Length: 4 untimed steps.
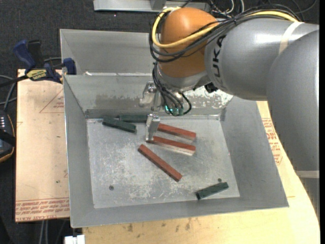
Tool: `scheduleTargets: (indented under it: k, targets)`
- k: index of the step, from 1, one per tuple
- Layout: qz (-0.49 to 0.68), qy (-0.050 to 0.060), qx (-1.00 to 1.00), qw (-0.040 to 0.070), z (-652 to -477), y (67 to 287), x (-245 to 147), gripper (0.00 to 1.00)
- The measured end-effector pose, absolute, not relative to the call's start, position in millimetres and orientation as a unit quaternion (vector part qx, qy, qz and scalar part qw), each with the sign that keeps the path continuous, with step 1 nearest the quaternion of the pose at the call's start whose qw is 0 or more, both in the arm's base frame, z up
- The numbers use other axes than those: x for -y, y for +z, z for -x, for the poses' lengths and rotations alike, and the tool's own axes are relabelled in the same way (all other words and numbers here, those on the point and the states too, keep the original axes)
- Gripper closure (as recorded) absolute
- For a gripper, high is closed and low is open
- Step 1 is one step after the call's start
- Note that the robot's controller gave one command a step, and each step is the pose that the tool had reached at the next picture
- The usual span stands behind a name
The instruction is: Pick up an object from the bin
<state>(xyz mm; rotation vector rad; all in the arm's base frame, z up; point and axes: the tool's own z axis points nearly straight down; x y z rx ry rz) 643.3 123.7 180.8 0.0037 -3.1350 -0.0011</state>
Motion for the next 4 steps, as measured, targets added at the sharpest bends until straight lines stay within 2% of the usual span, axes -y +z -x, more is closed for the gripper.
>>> scheduleTargets:
  k: [1,2,3,4]
  targets:
    - [0.0,-0.001,1.0,-0.001,-645.1,186,-123,0.0]
    - [-0.004,-0.001,1.0,-0.004,-642.7,134,-89,0.0]
    - [0.019,-0.001,1.0,-0.002,-637.9,85,-66,1.0]
    - [0.019,-0.001,1.0,-0.002,-637.9,85,-66,1.0]
